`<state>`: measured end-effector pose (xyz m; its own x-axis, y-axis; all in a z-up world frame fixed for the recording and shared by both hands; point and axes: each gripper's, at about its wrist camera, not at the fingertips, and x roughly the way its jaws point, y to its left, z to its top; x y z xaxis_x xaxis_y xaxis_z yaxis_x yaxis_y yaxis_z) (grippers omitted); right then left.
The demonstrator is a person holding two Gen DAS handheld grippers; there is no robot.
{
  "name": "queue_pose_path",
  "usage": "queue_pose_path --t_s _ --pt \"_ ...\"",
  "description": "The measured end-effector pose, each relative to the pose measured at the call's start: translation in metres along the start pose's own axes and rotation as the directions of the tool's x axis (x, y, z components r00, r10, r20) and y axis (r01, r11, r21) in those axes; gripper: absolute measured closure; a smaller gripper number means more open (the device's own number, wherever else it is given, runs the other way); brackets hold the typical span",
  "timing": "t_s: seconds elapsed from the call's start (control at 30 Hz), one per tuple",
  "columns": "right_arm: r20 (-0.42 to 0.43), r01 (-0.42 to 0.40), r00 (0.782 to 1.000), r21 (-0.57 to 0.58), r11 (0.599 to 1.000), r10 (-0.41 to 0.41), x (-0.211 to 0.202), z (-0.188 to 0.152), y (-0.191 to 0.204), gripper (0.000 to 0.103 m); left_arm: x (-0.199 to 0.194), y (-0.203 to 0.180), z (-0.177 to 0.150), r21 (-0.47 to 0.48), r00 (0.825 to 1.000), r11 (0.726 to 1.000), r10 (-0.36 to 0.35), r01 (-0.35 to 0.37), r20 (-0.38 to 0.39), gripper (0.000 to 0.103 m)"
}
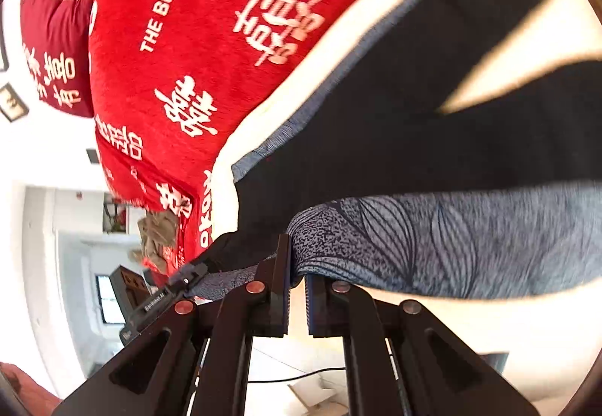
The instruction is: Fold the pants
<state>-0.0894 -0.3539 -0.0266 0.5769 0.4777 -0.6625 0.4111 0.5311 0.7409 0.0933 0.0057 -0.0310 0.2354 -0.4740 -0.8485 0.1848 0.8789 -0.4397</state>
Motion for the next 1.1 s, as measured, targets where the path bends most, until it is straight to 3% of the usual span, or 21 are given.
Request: queue_pose_path --t_s 0.23,0.47,0.53,0.7,0.83,0.9,0.97,1.07,1.1 --pt "-0.112 0.048 0.992 -0.103 0.994 -0.059 0.06 0.12 0.018 0.096 0.044 -0.01 0.078 -0.021 0.994 0.996 0.082 -0.081 0.066 0.077" --pt "-0.266 0.159 0.944 -0.154 0.975 -0.196 0.16 0.198 -0.019 0.093 0.137 0.008 0.126 -0.059 0.972 0.971 0.234 -0.232 0.026 0.077" --pt "-0.303 0.177 0.928 -0.15 0.973 -0.216 0.181 0.206 -0.034 0.093 0.161 0.015 0.128 -0.08 0.961 0.958 0.277 -0.276 -0.002 0.074" --pt "-0.333 0.142 0.927 -0.117 0.983 -0.173 0.192 0.214 -0.046 0.093 0.167 0.013 0.128 -0.104 0.949 0.945 0.314 -0.311 0.013 0.073" --pt "-0.325 0.187 0.902 -0.3 0.936 -0.285 0.184 0.207 -0.008 0.086 0.129 -0.002 0.121 -0.083 0.918 0.921 0.387 -0.381 0.084 0.073" --pt "-0.31 0.149 0.91 -0.372 0.916 -0.274 0.175 0.193 0.018 0.062 0.115 -0.008 0.116 -0.064 0.919 0.922 0.385 -0.381 0.083 0.073" --pt "-0.332 0.078 0.918 -0.389 0.918 -0.218 0.173 0.179 0.041 0.045 0.119 -0.015 0.108 -0.008 0.927 0.929 0.371 -0.371 0.049 0.073" --pt "-0.362 0.046 0.907 -0.428 0.903 -0.217 0.197 0.165 0.061 0.047 0.141 -0.02 0.099 0.057 0.917 0.916 0.398 -0.397 -0.001 0.073" --pt "-0.365 0.052 0.901 -0.443 0.895 -0.233 0.211 0.163 0.066 0.056 0.148 -0.021 0.099 0.057 0.914 0.913 0.405 -0.403 -0.018 0.073"
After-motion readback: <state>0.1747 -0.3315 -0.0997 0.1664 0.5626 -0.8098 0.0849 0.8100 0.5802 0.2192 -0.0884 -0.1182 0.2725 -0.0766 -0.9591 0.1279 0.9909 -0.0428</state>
